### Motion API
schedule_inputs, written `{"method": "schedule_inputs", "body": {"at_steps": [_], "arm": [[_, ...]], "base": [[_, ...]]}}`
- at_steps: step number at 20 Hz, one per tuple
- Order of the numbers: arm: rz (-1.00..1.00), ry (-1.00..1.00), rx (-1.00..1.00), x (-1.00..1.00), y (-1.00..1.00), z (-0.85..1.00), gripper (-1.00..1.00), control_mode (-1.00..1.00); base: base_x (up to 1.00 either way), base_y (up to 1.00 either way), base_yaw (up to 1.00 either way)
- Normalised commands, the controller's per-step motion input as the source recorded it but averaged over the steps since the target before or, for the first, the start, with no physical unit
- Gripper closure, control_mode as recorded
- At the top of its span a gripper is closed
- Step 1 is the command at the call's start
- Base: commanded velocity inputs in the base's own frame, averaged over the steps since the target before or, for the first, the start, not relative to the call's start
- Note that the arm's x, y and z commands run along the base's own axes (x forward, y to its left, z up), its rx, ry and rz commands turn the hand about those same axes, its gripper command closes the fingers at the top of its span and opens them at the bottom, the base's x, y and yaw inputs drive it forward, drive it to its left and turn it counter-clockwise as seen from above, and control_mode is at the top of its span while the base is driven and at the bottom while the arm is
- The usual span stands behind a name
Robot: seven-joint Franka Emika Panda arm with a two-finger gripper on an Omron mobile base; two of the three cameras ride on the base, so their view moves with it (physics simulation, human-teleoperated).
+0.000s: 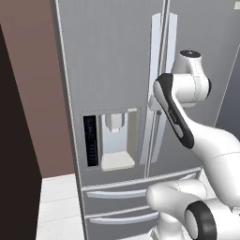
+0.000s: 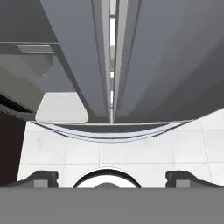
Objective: Retrieve the butter from the fridge and place it on a plate on the dining table. Then retrieve the butter knife by the fridge and place it near the plate.
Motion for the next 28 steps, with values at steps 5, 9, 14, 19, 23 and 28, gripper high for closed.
{"method": "schedule_inputs", "body": {"at_steps": [5, 9, 14, 19, 23, 28], "arm": [[0.00, 0.00, 0.00, 0.00, 0.00, 0.00, -1.00, 1.00], [0.00, 0.00, 0.00, 0.00, 0.00, 0.00, -1.00, 1.00], [0.00, 0.00, 0.00, 0.00, 0.00, 0.00, -1.00, 1.00], [0.00, 0.00, 0.00, 0.00, 0.00, 0.00, -1.00, 1.00], [0.00, 0.00, 0.00, 0.00, 0.00, 0.00, -1.00, 1.00], [0.00, 0.00, 0.00, 0.00, 0.00, 0.00, -1.00, 1.00]], "base": [[-0.15, 0.00, -0.09], [-0.05, 0.00, -0.06], [-0.36, -0.08, -0.02], [-0.21, -0.06, 0.00], [-0.08, -0.22, 0.03], [-0.05, -0.22, 0.02]]}}
